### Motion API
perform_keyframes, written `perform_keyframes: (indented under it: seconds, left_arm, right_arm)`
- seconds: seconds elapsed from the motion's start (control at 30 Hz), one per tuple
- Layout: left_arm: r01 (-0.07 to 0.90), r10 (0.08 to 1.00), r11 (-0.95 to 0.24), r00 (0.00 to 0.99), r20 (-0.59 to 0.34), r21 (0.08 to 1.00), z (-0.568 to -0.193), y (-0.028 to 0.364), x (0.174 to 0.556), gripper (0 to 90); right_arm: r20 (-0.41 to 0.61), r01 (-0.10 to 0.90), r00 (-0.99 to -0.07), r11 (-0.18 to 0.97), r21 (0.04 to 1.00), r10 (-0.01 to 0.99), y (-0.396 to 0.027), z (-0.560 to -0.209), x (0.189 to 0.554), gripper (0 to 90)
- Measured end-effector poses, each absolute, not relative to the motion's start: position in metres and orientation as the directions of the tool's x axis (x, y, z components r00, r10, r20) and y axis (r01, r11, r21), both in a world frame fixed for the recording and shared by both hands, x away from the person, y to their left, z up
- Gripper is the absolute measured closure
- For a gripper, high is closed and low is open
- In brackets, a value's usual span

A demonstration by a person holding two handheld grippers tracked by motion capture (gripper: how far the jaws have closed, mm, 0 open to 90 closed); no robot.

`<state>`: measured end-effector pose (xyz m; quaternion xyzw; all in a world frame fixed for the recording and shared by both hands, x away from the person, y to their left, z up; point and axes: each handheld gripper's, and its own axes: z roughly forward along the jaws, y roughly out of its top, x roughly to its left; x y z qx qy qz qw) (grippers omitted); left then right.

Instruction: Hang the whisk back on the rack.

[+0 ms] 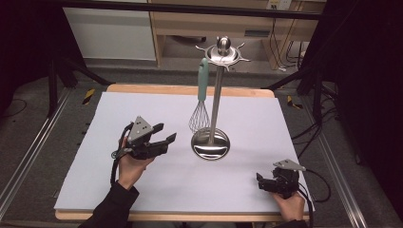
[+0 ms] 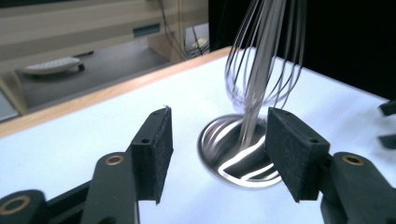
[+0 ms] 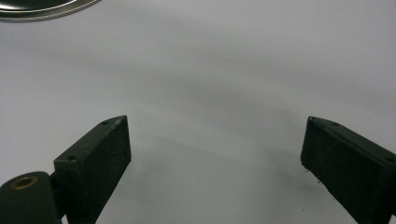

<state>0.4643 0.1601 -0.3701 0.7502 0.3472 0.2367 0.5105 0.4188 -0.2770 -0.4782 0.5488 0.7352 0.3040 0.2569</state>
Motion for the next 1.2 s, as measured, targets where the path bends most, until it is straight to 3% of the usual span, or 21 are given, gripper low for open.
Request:
perform_keyframes:
  seconds: [0.5,0.87,1.2]
  left_arm:
    - [0.415,0.812,-0.299,0.584,0.001,0.859,-0.433,0.201,0.455,37.2]
    - [0.456,0.864,-0.303,0.501,0.040,0.837,-0.450,0.240,0.448,32.9]
    - [0.508,0.904,-0.245,0.427,0.005,0.826,-0.461,0.267,0.451,29.5]
  right_arm:
    - [-0.045,0.654,-0.258,0.209,0.727,0.965,-0.279,-0.478,0.418,8.8]
    - [-0.041,0.659,-0.249,0.200,0.725,0.968,-0.282,-0.478,0.416,8.8]
    - [-0.042,0.664,-0.242,0.197,0.722,0.969,-0.286,-0.479,0.417,8.8]
